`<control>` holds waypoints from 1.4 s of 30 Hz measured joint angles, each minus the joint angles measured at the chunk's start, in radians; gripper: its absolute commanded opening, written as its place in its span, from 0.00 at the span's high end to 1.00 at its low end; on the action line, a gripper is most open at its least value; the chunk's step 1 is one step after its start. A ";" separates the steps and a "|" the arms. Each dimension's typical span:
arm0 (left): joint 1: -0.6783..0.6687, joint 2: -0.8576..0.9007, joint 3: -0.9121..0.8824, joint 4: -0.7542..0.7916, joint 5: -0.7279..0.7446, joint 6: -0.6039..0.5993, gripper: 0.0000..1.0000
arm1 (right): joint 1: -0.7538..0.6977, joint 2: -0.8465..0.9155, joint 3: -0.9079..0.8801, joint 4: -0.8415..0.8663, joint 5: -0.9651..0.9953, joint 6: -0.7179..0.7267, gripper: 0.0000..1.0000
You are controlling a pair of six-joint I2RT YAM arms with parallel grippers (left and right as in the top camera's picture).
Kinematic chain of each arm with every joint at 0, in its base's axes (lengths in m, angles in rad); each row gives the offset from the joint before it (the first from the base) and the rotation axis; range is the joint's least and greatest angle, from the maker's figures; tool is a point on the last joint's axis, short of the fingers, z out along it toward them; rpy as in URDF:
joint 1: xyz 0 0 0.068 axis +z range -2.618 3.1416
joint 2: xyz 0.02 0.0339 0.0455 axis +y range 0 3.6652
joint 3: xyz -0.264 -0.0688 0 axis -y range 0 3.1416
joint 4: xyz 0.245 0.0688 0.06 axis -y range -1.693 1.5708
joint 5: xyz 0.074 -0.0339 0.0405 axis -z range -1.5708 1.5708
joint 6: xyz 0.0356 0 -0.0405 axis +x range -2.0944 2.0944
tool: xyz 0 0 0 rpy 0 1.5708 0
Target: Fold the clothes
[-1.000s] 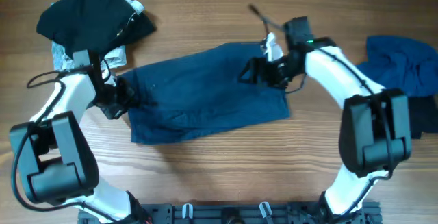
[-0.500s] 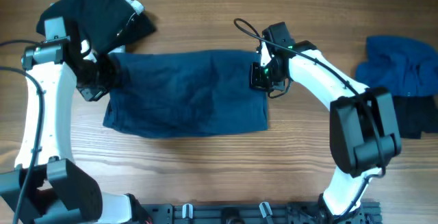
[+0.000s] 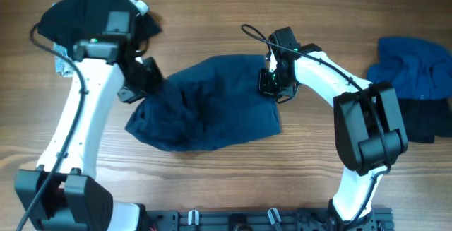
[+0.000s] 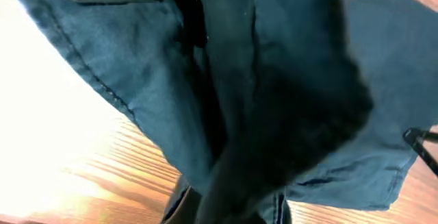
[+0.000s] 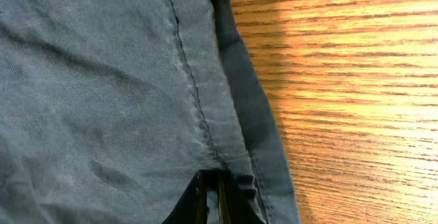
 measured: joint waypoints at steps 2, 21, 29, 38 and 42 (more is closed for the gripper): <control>-0.026 0.000 0.000 0.003 -0.007 -0.010 0.96 | 0.000 0.000 0.000 -0.007 -0.001 -0.004 0.96; -0.380 0.085 0.000 0.313 0.025 -0.240 0.96 | -0.148 0.001 0.048 -0.099 -0.008 0.014 0.90; -0.443 0.086 0.001 0.422 0.053 -0.270 0.96 | -0.154 0.001 0.049 -0.125 -0.007 0.014 0.92; -0.159 0.076 0.124 0.014 -0.090 -0.217 0.96 | -0.154 0.002 0.050 -0.129 -0.004 0.014 0.92; -0.006 0.072 0.212 -0.111 -0.151 -0.157 0.96 | -0.154 0.004 0.050 -0.128 -0.004 0.014 0.92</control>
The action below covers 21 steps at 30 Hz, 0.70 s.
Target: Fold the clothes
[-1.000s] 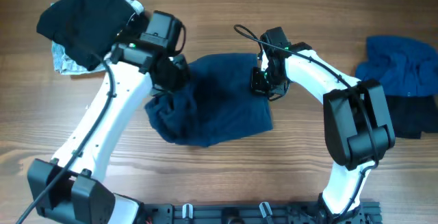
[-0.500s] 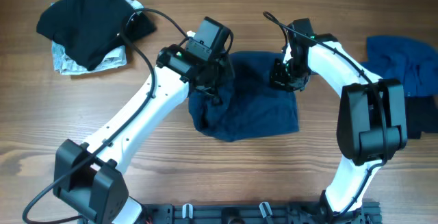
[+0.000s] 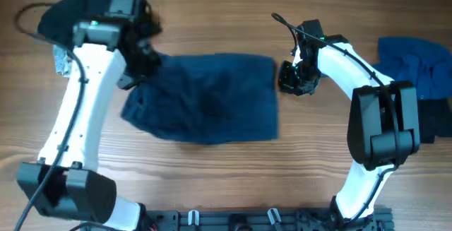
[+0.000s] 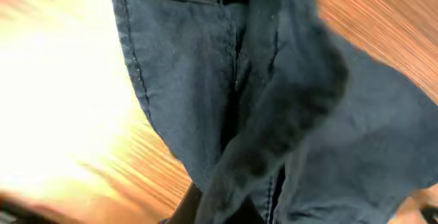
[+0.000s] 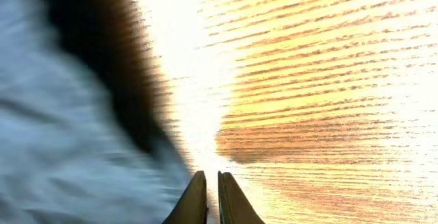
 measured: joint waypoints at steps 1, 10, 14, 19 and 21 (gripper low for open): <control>0.021 -0.001 0.010 -0.025 -0.017 0.005 0.96 | 0.000 0.000 0.000 0.000 0.000 0.000 0.92; 0.029 -0.002 0.042 -0.048 -0.047 0.083 0.96 | 0.000 0.000 0.000 0.019 0.000 0.000 0.91; -0.170 0.039 0.050 -0.023 -0.035 0.073 0.91 | 0.000 0.000 0.000 0.013 0.000 0.000 0.91; -0.301 0.199 0.052 -0.008 -0.030 0.034 0.96 | 0.000 0.000 0.000 0.011 0.000 0.000 0.90; -0.328 0.241 0.052 0.015 -0.027 0.016 0.96 | 0.000 0.000 0.000 0.010 0.000 0.000 0.89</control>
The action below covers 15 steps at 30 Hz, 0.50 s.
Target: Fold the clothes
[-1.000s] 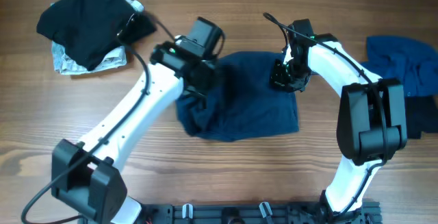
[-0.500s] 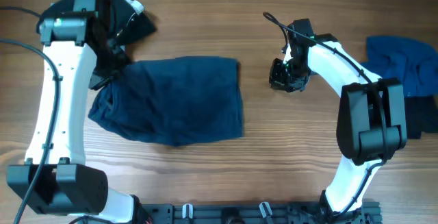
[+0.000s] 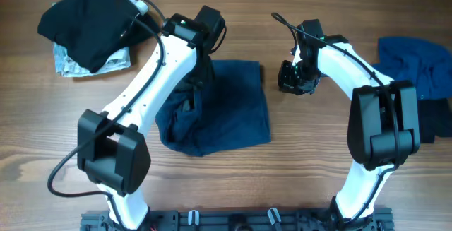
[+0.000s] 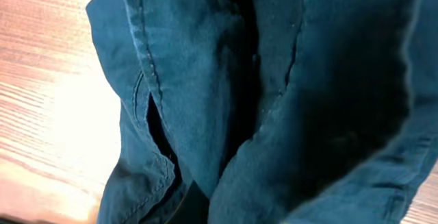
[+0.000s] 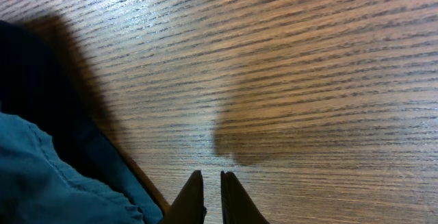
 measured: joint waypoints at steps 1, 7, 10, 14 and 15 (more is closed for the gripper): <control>0.000 0.000 0.010 -0.006 0.000 -0.003 0.96 | 0.000 0.000 0.000 0.000 0.000 0.000 0.88; 0.000 0.004 0.184 0.000 0.013 -0.013 0.96 | 0.000 0.001 -0.012 0.025 0.000 0.000 0.89; -0.008 0.004 0.187 0.034 0.049 -0.014 0.96 | 0.002 0.018 -0.018 0.027 0.000 0.000 0.90; -0.016 0.004 0.187 0.042 0.070 -0.018 0.96 | 0.014 0.024 -0.013 0.031 -0.003 0.000 0.90; -0.016 0.004 0.187 0.043 0.076 -0.018 0.96 | 0.021 0.027 -0.010 0.033 -0.003 0.000 0.90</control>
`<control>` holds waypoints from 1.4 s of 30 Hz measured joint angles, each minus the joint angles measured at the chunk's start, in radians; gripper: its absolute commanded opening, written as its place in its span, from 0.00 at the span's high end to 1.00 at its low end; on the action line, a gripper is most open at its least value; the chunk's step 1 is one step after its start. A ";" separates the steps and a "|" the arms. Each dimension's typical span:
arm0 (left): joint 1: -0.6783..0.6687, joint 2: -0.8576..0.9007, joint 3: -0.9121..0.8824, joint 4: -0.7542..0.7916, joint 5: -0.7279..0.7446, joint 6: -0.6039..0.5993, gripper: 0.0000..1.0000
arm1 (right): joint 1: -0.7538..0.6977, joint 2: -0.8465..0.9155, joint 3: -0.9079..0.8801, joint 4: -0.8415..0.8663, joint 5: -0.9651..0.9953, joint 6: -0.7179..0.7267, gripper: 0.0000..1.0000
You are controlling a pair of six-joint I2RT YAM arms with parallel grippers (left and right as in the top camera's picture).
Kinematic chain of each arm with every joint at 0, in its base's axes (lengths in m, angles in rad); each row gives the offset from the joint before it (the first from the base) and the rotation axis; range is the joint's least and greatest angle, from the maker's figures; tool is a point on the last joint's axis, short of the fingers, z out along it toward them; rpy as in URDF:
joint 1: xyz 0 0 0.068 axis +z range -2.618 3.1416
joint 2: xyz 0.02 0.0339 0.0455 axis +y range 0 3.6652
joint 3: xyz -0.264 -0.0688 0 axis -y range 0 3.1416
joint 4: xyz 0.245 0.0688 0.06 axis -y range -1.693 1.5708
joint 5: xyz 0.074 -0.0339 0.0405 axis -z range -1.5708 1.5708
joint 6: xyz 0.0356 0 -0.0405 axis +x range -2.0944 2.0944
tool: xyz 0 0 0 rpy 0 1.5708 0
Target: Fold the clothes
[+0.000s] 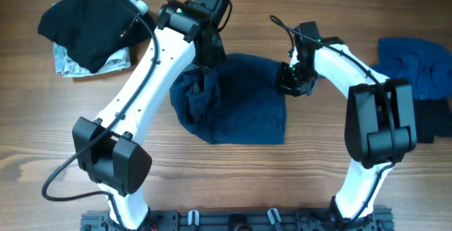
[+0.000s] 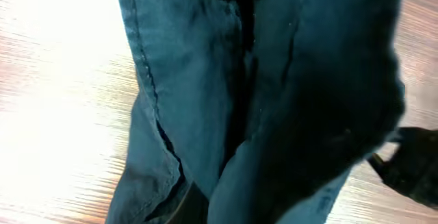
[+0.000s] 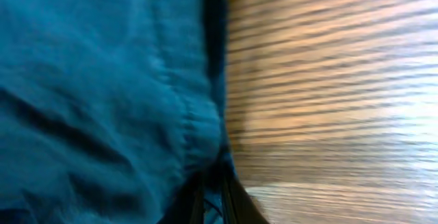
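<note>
A dark blue garment (image 1: 244,111) lies folded over itself at the middle of the wooden table. My left gripper (image 1: 205,63) is shut on its doubled left part, and dark blue cloth (image 2: 274,80) fills the left wrist view, hiding all but a dark finger base (image 2: 195,207). My right gripper (image 1: 286,81) sits at the garment's upper right edge. Its fingers are close together (image 3: 213,196), with the hem (image 3: 198,125) lying against them. Whether cloth is pinched between them I cannot tell.
A black garment (image 1: 85,15) lies on a grey cloth (image 1: 67,61) at the far left corner. A blue pile (image 1: 417,65) and a black piece (image 1: 431,121) lie at the right edge. Bare wood (image 1: 353,174) stretches along the near side.
The folded garment has shifted to the right, so its right edge now touches my right gripper. My left gripper, still holding the cloth, is a little farther back. The right arm has barely moved.
At first both grippers held the crumpled garment at its two ends. Then it lay stretched flat, held only by the left gripper, the right one shut beside its edge. Then the left end was folded over the middle. Now the fold sits farther right.
</note>
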 measured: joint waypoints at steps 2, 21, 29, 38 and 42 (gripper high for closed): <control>-0.004 0.000 0.011 -0.002 0.011 -0.003 0.96 | 0.024 0.006 0.009 0.007 -0.001 0.000 0.89; -0.173 0.127 0.123 0.023 0.025 -0.007 0.91 | -0.006 0.030 0.048 -0.071 -0.045 -0.013 0.69; -0.197 0.189 0.124 0.020 0.039 -0.010 0.60 | -0.102 0.030 0.064 -0.169 -0.062 -0.077 0.19; -0.266 0.234 0.124 0.075 0.128 -0.011 0.40 | -0.143 0.031 0.145 -0.274 -0.040 -0.099 0.12; -0.280 0.234 0.126 0.092 0.159 -0.001 0.39 | -0.247 0.033 0.242 -0.356 -0.034 -0.126 0.12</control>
